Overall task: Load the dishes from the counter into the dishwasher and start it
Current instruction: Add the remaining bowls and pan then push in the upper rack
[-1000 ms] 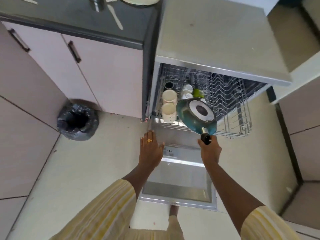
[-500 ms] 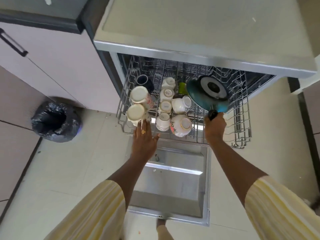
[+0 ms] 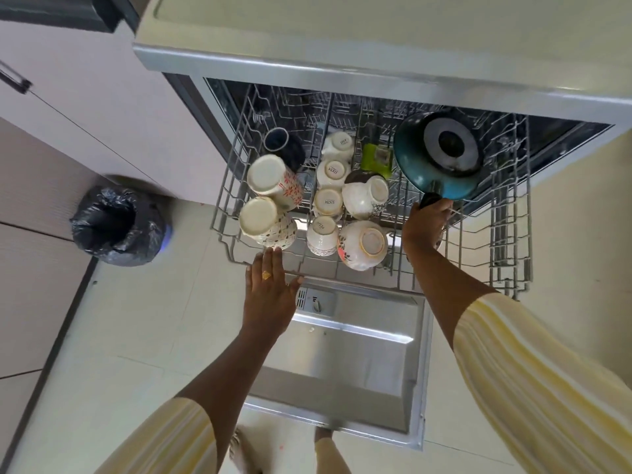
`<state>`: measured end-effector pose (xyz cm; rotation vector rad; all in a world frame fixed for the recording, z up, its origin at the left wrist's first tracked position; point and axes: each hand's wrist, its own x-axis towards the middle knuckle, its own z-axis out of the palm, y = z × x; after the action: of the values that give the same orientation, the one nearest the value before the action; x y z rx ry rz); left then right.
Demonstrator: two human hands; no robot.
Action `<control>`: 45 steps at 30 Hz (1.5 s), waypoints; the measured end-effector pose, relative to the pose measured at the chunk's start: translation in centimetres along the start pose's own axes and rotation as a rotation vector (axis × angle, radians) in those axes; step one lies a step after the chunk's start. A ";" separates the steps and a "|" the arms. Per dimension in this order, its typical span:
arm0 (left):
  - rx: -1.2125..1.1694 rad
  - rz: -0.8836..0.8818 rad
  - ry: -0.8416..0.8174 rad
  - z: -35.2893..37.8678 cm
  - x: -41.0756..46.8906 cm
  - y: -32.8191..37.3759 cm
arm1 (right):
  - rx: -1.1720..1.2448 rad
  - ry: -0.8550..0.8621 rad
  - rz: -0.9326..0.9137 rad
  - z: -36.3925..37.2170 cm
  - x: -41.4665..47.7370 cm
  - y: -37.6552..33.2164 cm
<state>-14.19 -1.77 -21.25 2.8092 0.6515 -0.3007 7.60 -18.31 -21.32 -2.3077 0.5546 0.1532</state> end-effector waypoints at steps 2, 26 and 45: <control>-0.005 -0.001 0.015 0.2 0.1 -0.1 | 0.003 -0.003 0.020 0.4 0.1 0.5; -0.481 -0.420 0.001 -0.7 -2.2 4.1 | 0.117 0.339 0.136 -2.0 -13.0 3.1; -0.609 -0.451 0.024 1.1 0.1 4.1 | 0.286 0.338 0.455 -0.8 -13.1 3.2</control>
<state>-12.37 -5.59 -21.57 2.0744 1.1551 -0.1139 -5.64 -16.34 -19.33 -1.9070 1.1908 -0.0993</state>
